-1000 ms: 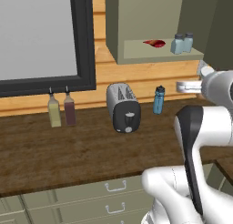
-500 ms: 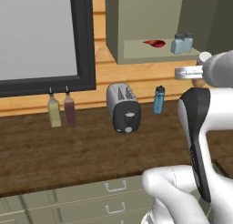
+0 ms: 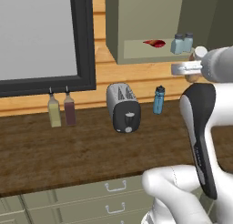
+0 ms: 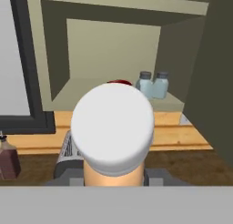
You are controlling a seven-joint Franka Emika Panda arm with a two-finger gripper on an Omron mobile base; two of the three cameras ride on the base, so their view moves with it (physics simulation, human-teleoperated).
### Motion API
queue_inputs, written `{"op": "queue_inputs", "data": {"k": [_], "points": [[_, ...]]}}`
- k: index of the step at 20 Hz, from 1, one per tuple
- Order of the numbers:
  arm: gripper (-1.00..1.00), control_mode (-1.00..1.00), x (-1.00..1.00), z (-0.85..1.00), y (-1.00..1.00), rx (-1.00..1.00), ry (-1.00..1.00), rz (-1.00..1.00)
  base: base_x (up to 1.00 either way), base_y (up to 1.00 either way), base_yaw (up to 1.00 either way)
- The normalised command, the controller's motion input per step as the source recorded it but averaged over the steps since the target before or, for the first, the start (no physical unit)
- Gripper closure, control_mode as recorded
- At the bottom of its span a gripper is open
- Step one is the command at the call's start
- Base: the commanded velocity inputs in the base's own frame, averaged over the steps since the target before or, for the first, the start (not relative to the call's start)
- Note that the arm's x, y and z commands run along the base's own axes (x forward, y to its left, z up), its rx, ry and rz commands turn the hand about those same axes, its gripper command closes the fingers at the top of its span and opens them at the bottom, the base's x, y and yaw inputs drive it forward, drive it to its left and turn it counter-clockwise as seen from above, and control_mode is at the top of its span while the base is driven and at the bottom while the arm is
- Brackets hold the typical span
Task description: Put the shaker and condiment bottle from the counter next to their counterparts in the cabinet.
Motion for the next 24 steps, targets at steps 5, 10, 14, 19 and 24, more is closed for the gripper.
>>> {"op": "queue_inputs", "data": {"k": [5, 10, 14, 19, 24], "points": [[1.0, -1.0, 0.39, 0.06, 0.09, -0.02, 0.01, 0.02, 0.0, 0.0, 0.0], [1.0, -1.0, 0.58, 0.28, 0.0, 0.0, 0.0, 0.0, 0.0, 0.0, 0.0], [1.0, -1.0, 0.41, 0.12, 0.0, 0.0, 0.01, 0.0, 0.0, 0.0, 0.0], [1.0, -1.0, 0.35, 0.0, 0.04, 0.0, 0.06, 0.01, 0.0, 0.0, 0.0], [1.0, -1.0, 0.51, 0.0, 0.0, 0.01, 0.01, 0.0, 0.0, 0.0, 0.0]]}}
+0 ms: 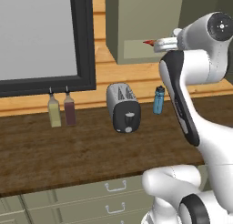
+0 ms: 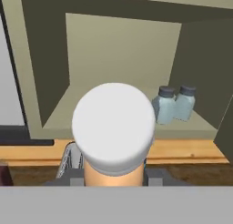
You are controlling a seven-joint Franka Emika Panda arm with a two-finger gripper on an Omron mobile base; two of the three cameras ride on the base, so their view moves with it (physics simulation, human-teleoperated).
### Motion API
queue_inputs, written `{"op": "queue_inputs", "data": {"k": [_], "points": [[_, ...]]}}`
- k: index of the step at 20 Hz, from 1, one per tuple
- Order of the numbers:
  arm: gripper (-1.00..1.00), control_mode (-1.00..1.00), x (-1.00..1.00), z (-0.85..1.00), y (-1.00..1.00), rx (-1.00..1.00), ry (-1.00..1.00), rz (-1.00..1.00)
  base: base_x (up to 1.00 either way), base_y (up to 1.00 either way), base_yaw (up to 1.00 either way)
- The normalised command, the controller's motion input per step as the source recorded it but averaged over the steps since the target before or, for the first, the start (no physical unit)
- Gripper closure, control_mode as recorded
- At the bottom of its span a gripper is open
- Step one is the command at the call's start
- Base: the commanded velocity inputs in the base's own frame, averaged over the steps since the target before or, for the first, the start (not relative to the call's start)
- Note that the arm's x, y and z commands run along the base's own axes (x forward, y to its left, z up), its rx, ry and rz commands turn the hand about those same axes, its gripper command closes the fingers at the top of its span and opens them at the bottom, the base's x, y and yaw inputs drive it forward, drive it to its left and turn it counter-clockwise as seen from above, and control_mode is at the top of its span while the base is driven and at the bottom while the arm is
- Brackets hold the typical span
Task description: Put the shaker and condiment bottle from the counter next to their counterparts in the cabinet.
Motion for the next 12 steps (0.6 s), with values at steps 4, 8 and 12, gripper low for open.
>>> {"op": "queue_inputs", "data": {"k": [4, 8, 12], "points": [[1.0, -1.0, 0.21, -0.02, 0.0, 0.01, 0.07, 0.03, 0.0, 0.0, 0.0], [1.0, -1.0, 0.49, 0.0, 0.0, 0.04, 0.0, 0.0, 0.0, 0.0, 0.0], [1.0, -1.0, 0.54, 0.0, -0.01, 0.03, 0.0, 0.0, 0.0, 0.0, 0.0]]}}
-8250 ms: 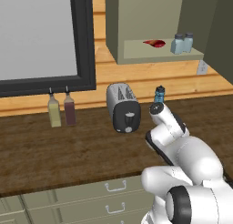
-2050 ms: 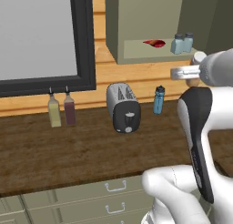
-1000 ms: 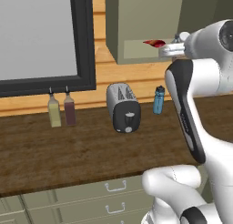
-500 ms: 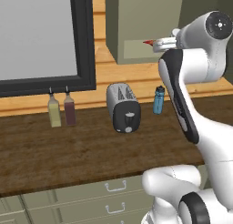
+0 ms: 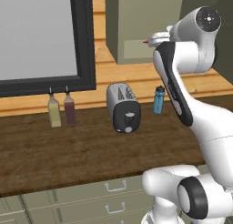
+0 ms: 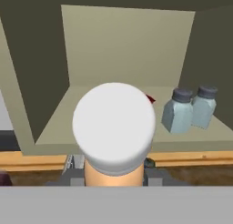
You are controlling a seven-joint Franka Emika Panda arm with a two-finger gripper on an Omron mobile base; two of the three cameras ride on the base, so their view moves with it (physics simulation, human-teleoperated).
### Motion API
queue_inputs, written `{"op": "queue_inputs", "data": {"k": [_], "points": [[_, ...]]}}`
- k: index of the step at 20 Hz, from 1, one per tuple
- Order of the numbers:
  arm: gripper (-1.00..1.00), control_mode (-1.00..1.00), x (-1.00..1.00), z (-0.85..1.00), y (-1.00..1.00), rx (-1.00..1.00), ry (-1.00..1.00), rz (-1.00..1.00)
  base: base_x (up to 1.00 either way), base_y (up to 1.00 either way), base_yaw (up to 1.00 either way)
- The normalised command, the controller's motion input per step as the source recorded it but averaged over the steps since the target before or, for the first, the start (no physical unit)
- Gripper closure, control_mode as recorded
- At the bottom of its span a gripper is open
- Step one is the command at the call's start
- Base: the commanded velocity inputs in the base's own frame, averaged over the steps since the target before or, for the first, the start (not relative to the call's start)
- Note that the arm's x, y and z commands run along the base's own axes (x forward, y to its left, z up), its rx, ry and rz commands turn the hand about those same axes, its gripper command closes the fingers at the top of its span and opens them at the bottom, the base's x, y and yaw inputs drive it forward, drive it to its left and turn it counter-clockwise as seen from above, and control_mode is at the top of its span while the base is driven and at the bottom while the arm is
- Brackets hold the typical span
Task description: Put the shaker and condiment bottle from the counter next to their counterparts in the cabinet.
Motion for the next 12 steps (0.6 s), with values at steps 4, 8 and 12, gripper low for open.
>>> {"op": "queue_inputs", "data": {"k": [4, 8, 12], "points": [[1.0, -1.0, 0.55, 0.0, -0.01, 0.0, 0.03, 0.0, 0.0, 0.0, 0.0], [1.0, -1.0, 0.55, -0.01, -0.13, 0.01, 0.01, 0.0, 0.0, 0.0, 0.0], [1.0, -1.0, 0.4, -0.12, -0.17, 0.01, 0.0, 0.01, 0.0, 0.0, 0.0]]}}
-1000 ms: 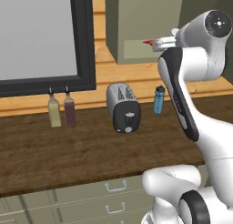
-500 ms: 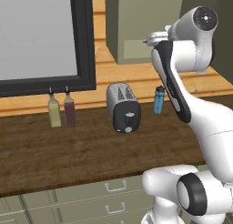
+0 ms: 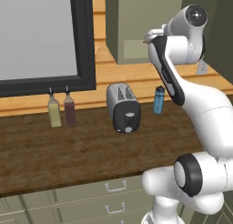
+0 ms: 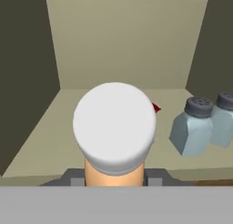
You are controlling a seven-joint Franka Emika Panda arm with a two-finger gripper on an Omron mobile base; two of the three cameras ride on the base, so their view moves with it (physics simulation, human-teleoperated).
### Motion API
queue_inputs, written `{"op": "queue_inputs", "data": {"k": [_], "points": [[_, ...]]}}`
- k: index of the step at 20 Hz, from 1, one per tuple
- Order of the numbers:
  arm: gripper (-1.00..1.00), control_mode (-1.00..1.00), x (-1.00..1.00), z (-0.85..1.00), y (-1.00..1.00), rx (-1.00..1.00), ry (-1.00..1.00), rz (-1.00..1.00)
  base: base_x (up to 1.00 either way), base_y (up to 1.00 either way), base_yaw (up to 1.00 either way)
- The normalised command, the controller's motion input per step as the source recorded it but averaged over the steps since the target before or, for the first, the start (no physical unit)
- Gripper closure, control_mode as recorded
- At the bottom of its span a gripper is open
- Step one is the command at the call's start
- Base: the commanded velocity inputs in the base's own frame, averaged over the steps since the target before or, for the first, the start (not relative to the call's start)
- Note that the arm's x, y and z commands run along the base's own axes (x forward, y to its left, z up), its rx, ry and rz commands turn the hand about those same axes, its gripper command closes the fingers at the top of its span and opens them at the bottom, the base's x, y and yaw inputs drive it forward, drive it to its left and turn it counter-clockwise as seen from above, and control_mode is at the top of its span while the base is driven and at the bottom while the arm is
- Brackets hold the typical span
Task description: Put the shaker and condiment bottle from the counter next to their counterparts in the cabinet.
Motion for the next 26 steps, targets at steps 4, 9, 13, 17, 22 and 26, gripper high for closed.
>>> {"op": "queue_inputs", "data": {"k": [4, 9, 13, 17, 22, 26], "points": [[1.0, -1.0, 0.11, -0.15, 0.0, 0.0, 0.04, 0.0, 0.0, 0.0, 0.0], [1.0, -1.0, 0.39, -0.16, 0.0, 0.0, 0.0, 0.0, 0.0, 0.0, 0.0], [1.0, -1.0, 0.42, -0.06, 0.0, 0.0, 0.0, 0.0, 0.0, 0.0, 0.0], [1.0, -1.0, 0.35, -0.09, 0.0, 0.0, 0.0, 0.0, 0.0, 0.0, 0.0], [1.0, -1.0, 0.33, -0.13, 0.0, 0.0, 0.07, 0.0, 0.0, 0.0, 0.0], [1.0, -1.0, 0.39, -0.19, 0.0, 0.0, 0.13, 0.0, 0.0, 0.0, 0.0]]}}
